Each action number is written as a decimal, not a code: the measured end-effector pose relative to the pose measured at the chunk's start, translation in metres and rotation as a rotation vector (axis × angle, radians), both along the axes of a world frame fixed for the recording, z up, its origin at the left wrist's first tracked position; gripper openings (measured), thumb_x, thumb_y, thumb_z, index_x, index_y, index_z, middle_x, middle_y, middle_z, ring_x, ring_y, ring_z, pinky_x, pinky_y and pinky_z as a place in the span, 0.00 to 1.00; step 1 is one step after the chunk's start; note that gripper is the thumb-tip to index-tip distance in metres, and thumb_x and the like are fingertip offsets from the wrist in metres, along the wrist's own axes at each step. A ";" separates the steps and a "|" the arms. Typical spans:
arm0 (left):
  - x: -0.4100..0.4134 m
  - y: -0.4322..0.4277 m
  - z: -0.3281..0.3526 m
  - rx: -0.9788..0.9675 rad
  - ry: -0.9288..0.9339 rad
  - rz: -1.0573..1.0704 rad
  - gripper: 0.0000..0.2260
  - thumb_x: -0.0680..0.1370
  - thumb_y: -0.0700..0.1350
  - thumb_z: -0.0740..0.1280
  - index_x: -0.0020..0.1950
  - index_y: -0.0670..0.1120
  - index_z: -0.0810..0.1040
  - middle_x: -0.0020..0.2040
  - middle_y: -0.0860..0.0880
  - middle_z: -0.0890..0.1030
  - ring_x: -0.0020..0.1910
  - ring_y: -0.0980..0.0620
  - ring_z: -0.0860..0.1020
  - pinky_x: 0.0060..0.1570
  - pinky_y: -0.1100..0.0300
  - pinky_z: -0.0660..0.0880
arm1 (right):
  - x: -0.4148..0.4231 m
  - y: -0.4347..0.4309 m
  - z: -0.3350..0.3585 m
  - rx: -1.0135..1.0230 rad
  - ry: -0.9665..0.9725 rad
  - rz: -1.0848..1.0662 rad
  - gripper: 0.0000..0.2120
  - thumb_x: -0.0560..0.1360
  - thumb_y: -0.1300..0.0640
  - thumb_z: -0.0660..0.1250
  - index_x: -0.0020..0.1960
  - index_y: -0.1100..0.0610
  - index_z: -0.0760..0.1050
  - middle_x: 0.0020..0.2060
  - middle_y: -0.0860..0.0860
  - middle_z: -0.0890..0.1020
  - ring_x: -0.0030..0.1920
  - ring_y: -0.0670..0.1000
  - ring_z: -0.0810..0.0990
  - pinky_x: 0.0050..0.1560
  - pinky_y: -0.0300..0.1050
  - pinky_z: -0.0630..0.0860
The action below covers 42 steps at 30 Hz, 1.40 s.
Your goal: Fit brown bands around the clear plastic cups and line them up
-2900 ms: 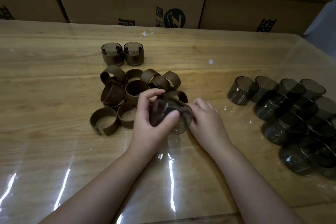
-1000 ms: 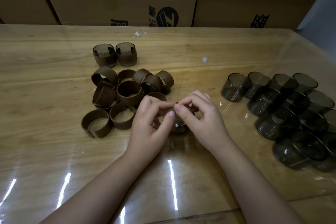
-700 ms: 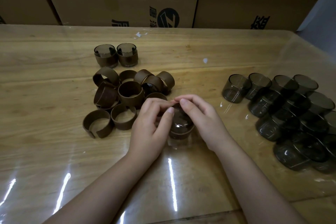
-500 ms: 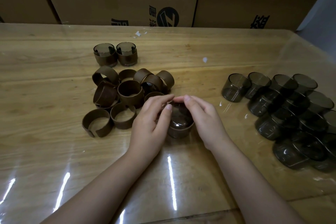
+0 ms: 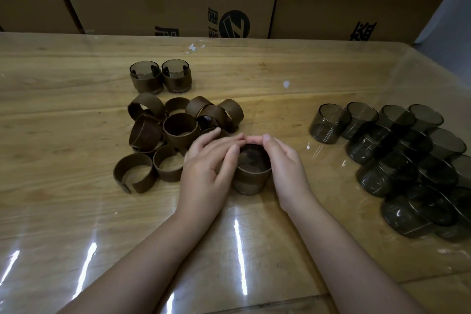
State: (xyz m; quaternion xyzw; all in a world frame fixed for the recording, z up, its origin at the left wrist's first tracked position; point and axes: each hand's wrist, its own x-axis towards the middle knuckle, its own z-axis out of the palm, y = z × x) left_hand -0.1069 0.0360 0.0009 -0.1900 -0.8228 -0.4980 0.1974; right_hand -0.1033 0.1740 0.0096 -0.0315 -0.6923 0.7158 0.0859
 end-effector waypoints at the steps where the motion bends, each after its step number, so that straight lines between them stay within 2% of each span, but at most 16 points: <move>1: 0.000 -0.001 0.000 -0.051 0.030 0.024 0.14 0.80 0.50 0.58 0.57 0.52 0.81 0.57 0.57 0.80 0.64 0.51 0.73 0.65 0.58 0.65 | 0.000 0.000 -0.002 0.003 0.008 0.002 0.22 0.83 0.58 0.54 0.42 0.46 0.85 0.44 0.43 0.86 0.48 0.40 0.82 0.44 0.28 0.74; 5: 0.001 -0.001 0.004 -0.096 0.027 0.057 0.16 0.80 0.50 0.56 0.55 0.50 0.83 0.52 0.57 0.79 0.56 0.50 0.74 0.58 0.63 0.63 | -0.002 0.000 -0.005 0.008 0.027 0.012 0.19 0.84 0.58 0.52 0.49 0.50 0.81 0.45 0.43 0.86 0.49 0.40 0.82 0.46 0.29 0.74; 9: 0.002 -0.002 0.006 -0.124 -0.005 0.040 0.17 0.79 0.51 0.56 0.57 0.49 0.82 0.49 0.57 0.78 0.52 0.50 0.74 0.54 0.53 0.69 | -0.002 0.003 -0.003 0.091 -0.007 0.067 0.18 0.84 0.59 0.52 0.51 0.49 0.80 0.42 0.38 0.85 0.47 0.37 0.81 0.46 0.28 0.73; 12: 0.001 -0.001 0.006 -0.172 -0.023 0.031 0.19 0.78 0.51 0.55 0.62 0.48 0.79 0.48 0.55 0.78 0.48 0.50 0.74 0.51 0.49 0.72 | -0.001 0.005 -0.004 0.173 -0.015 0.064 0.16 0.84 0.59 0.53 0.52 0.48 0.78 0.42 0.38 0.84 0.47 0.35 0.80 0.47 0.28 0.73; 16: 0.001 -0.003 0.005 -0.208 -0.021 0.008 0.18 0.79 0.52 0.55 0.60 0.48 0.81 0.48 0.49 0.79 0.48 0.50 0.75 0.50 0.50 0.73 | 0.001 0.007 -0.004 0.320 0.055 0.026 0.12 0.84 0.55 0.55 0.55 0.46 0.77 0.48 0.43 0.83 0.53 0.46 0.80 0.53 0.41 0.75; 19: 0.003 -0.004 0.006 -0.205 -0.039 -0.029 0.21 0.76 0.56 0.59 0.63 0.47 0.79 0.49 0.49 0.78 0.49 0.51 0.75 0.51 0.54 0.73 | 0.005 0.008 0.000 0.494 0.192 0.004 0.14 0.80 0.52 0.57 0.59 0.53 0.78 0.53 0.47 0.80 0.58 0.48 0.77 0.60 0.43 0.72; 21: 0.006 -0.004 0.005 -0.239 -0.029 -0.052 0.26 0.73 0.59 0.62 0.64 0.44 0.78 0.51 0.49 0.77 0.51 0.52 0.73 0.52 0.56 0.72 | 0.006 0.012 0.006 0.588 0.228 0.001 0.14 0.77 0.50 0.61 0.59 0.52 0.78 0.52 0.46 0.76 0.56 0.48 0.75 0.57 0.40 0.72; 23: 0.007 -0.004 0.005 -0.265 -0.038 -0.073 0.30 0.71 0.61 0.63 0.66 0.44 0.76 0.54 0.49 0.75 0.54 0.53 0.72 0.54 0.56 0.72 | 0.006 0.023 0.016 0.522 0.177 0.040 0.10 0.75 0.52 0.69 0.56 0.46 0.77 0.49 0.45 0.73 0.49 0.45 0.74 0.51 0.36 0.71; 25: 0.008 -0.004 0.006 -0.266 -0.047 -0.086 0.31 0.70 0.61 0.64 0.67 0.43 0.75 0.56 0.49 0.74 0.56 0.53 0.72 0.55 0.56 0.72 | 0.007 0.037 0.024 0.385 0.041 0.199 0.15 0.73 0.60 0.72 0.56 0.45 0.76 0.48 0.46 0.74 0.47 0.41 0.74 0.51 0.39 0.73; 28: 0.008 -0.005 0.007 -0.265 -0.051 -0.091 0.32 0.70 0.62 0.64 0.67 0.44 0.74 0.56 0.49 0.74 0.56 0.52 0.73 0.55 0.56 0.72 | 0.008 0.049 0.027 0.381 -0.104 0.363 0.19 0.71 0.62 0.73 0.57 0.46 0.76 0.51 0.47 0.76 0.47 0.36 0.76 0.53 0.36 0.74; 31: 0.007 -0.006 0.008 -0.285 -0.064 -0.105 0.34 0.69 0.63 0.64 0.70 0.46 0.71 0.56 0.51 0.74 0.57 0.54 0.72 0.54 0.59 0.72 | 0.006 0.050 0.025 0.363 -0.140 0.351 0.18 0.70 0.61 0.73 0.58 0.48 0.77 0.55 0.52 0.77 0.51 0.42 0.78 0.56 0.38 0.76; 35: 0.006 -0.008 0.008 -0.320 -0.057 -0.108 0.36 0.69 0.64 0.63 0.73 0.47 0.68 0.58 0.52 0.74 0.57 0.56 0.70 0.54 0.60 0.71 | 0.005 0.052 0.022 0.348 -0.152 0.355 0.21 0.64 0.51 0.73 0.57 0.46 0.78 0.57 0.54 0.78 0.57 0.49 0.78 0.59 0.41 0.75; 38: 0.006 -0.009 0.008 -0.343 -0.052 -0.104 0.36 0.69 0.64 0.63 0.72 0.45 0.69 0.58 0.51 0.74 0.57 0.56 0.70 0.54 0.61 0.69 | 0.003 0.055 0.018 0.301 -0.153 0.392 0.22 0.62 0.49 0.72 0.56 0.46 0.78 0.56 0.53 0.80 0.57 0.48 0.78 0.57 0.37 0.75; 42: 0.006 -0.010 0.007 -0.371 -0.045 -0.105 0.36 0.70 0.65 0.62 0.72 0.44 0.69 0.58 0.49 0.75 0.58 0.55 0.71 0.55 0.62 0.67 | -0.001 0.057 0.013 0.263 -0.164 0.441 0.22 0.63 0.50 0.72 0.57 0.47 0.77 0.51 0.48 0.82 0.55 0.46 0.79 0.56 0.39 0.76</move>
